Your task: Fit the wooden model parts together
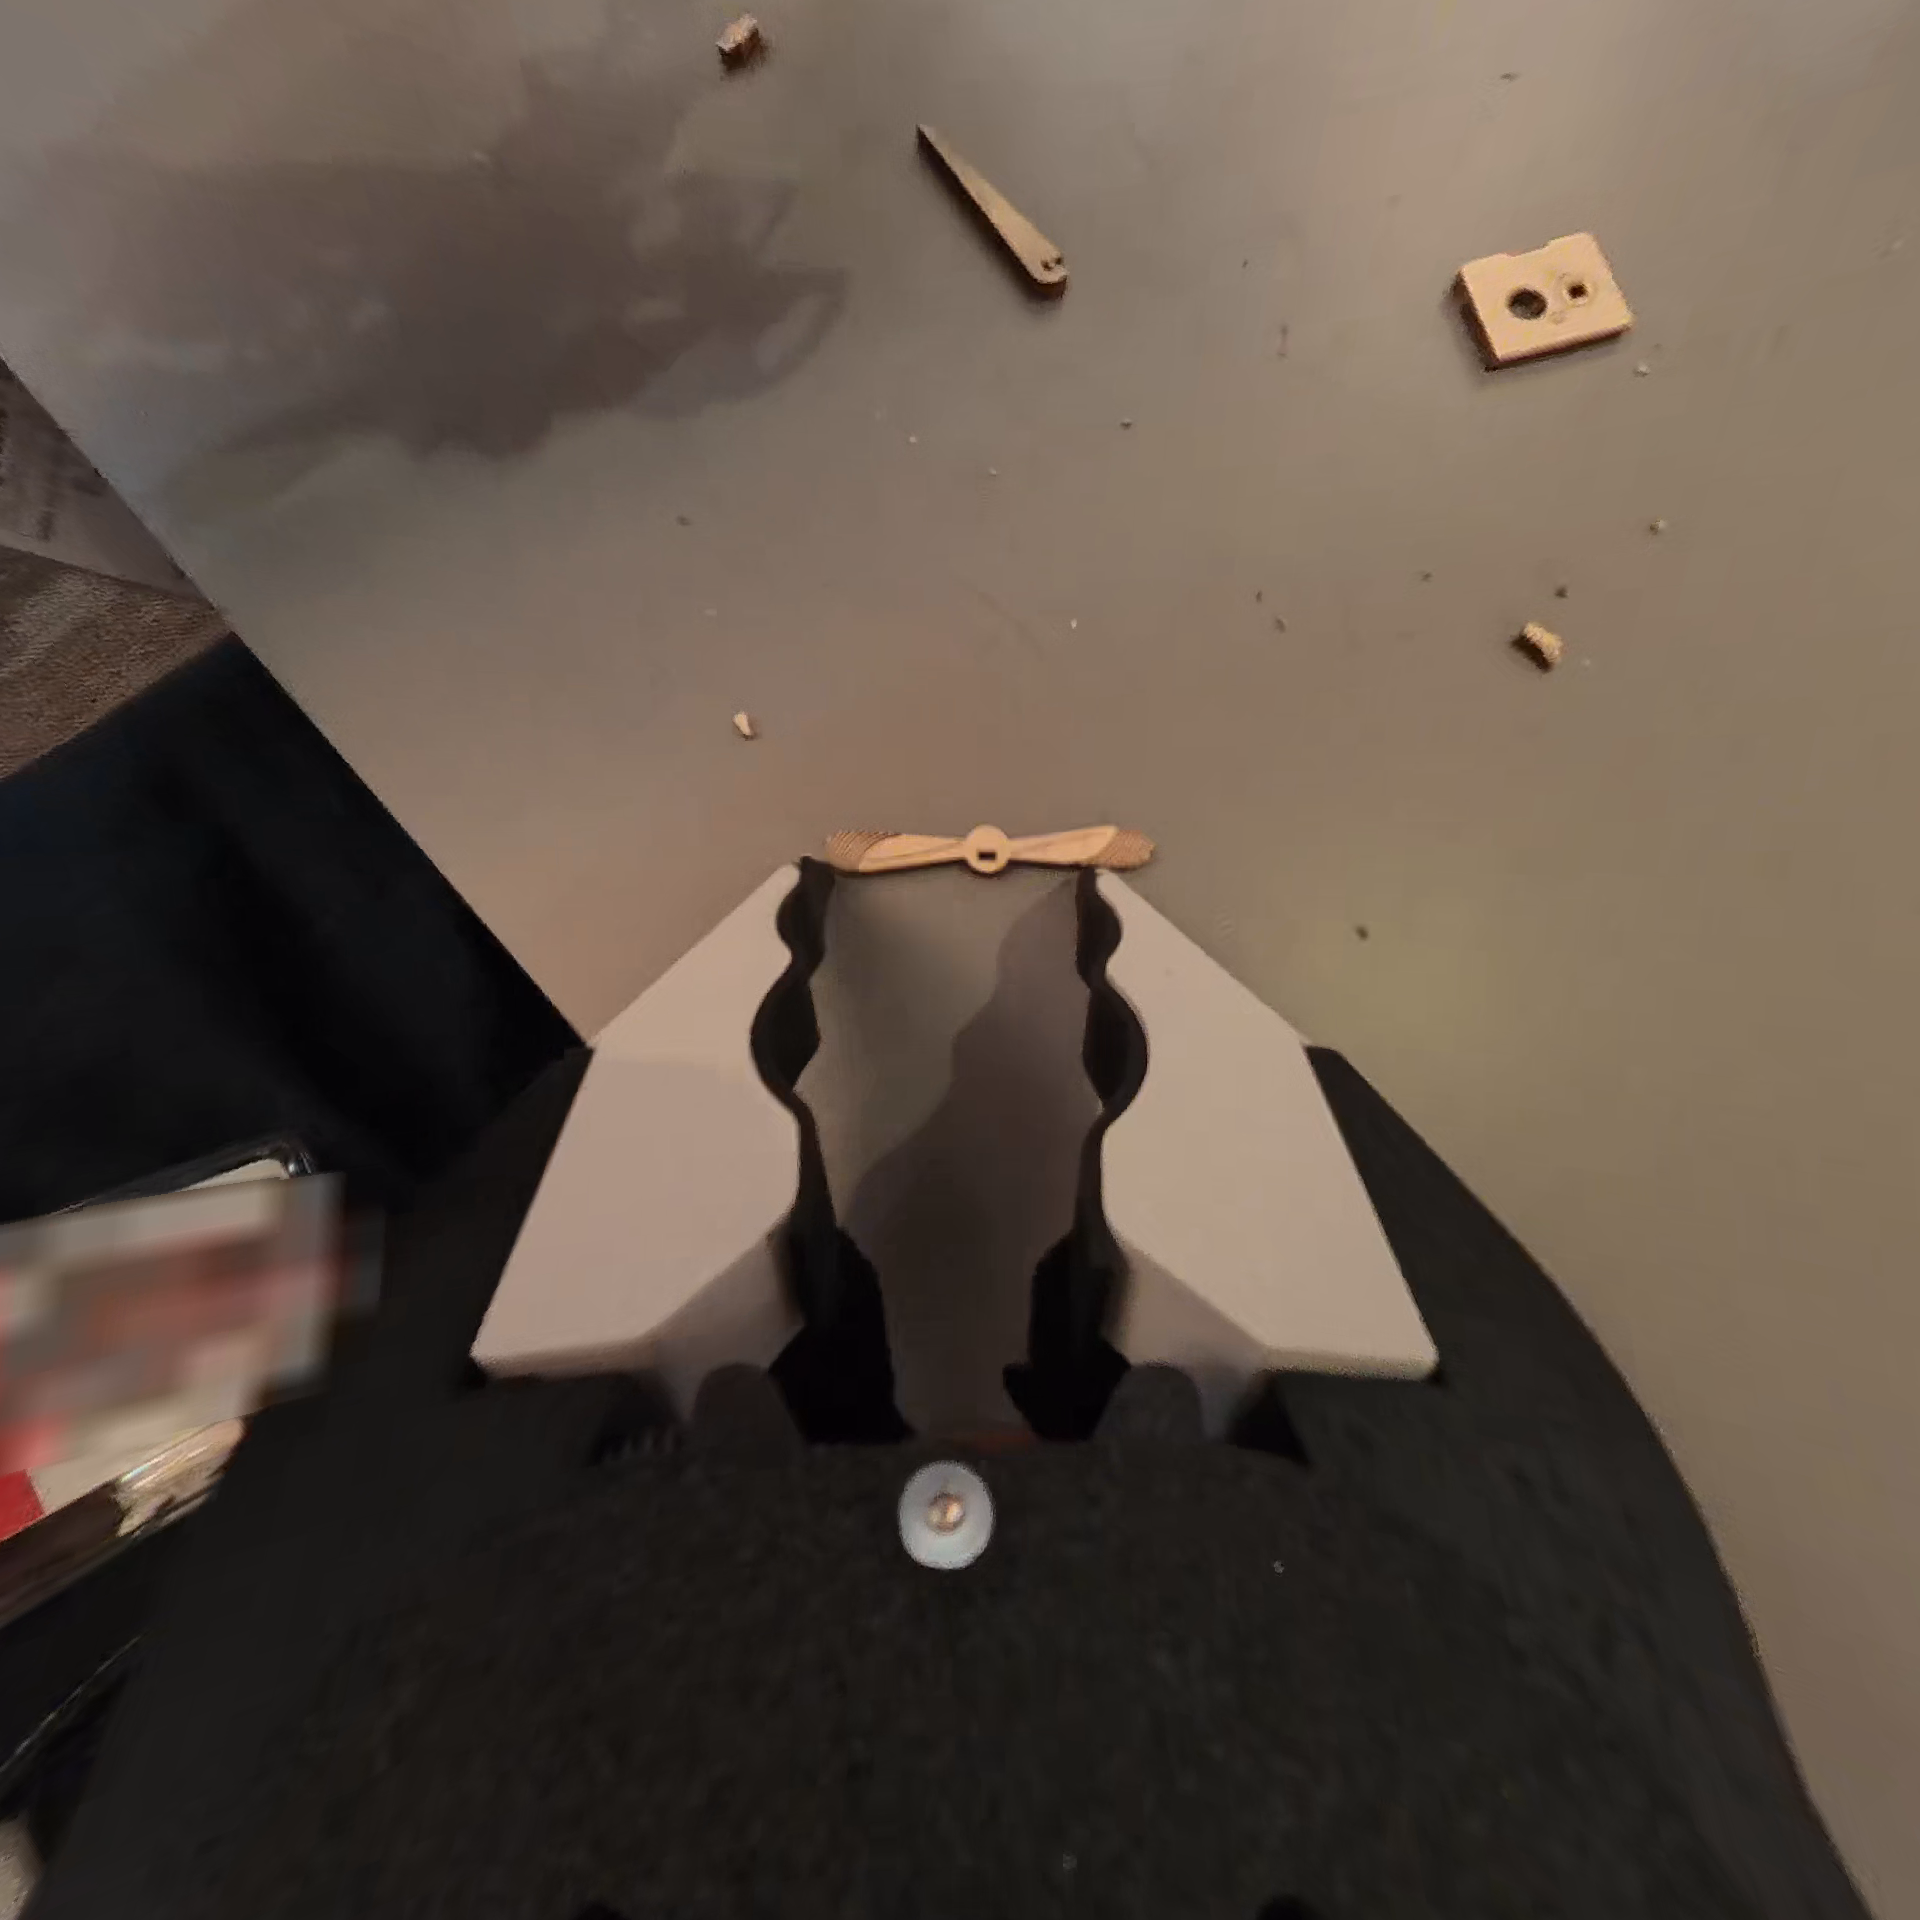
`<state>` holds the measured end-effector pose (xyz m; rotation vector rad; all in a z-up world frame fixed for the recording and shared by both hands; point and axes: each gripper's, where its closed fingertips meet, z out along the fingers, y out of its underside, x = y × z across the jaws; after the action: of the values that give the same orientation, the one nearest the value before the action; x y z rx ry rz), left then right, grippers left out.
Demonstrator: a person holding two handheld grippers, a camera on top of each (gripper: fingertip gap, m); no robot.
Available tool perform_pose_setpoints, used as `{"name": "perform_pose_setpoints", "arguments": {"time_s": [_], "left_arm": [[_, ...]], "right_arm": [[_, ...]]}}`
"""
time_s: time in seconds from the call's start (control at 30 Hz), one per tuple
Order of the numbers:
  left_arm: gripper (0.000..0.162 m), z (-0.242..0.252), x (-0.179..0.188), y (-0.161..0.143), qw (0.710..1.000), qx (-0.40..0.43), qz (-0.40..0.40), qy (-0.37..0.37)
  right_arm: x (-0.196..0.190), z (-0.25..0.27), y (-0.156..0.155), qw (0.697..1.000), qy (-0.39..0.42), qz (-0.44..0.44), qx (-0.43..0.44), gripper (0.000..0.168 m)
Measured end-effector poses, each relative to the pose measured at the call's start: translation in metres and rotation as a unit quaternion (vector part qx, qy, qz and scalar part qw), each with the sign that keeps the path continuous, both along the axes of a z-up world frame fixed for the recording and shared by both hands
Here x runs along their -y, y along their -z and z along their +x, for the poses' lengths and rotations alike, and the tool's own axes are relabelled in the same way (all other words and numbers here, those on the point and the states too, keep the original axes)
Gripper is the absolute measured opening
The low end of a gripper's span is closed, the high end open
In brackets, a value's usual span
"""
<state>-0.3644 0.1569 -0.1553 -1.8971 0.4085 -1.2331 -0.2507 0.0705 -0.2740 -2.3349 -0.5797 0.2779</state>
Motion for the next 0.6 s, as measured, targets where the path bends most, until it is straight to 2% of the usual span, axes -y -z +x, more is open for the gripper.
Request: {"name": "perform_pose_setpoints", "arguments": {"time_s": [0.1, 0.27, 0.4, 0.6], "left_arm": [[0.050, 0.000, 0.000, -0.001, 1.000, 0.001, 0.001, 0.000], [0.049, -0.003, -0.001, -0.002, 1.000, 0.007, -0.002, -0.004], [0.050, -0.005, -0.002, -0.001, 1.000, 0.008, -0.004, -0.005], [0.050, -0.003, -0.001, 0.000, 1.000, 0.007, -0.006, -0.002]], "right_arm": [[-0.011, -0.015, -0.002, 0.999, -0.027, 0.000, -0.030, 0.051], [-0.021, -0.021, -0.001, 0.998, -0.060, 0.009, -0.013, 0.049], [-0.015, -0.012, -0.006, 0.999, -0.017, 0.027, 0.021, 0.038], [-0.010, -0.020, 0.000, 0.999, 0.015, 0.040, 0.006, 0.027]]}}
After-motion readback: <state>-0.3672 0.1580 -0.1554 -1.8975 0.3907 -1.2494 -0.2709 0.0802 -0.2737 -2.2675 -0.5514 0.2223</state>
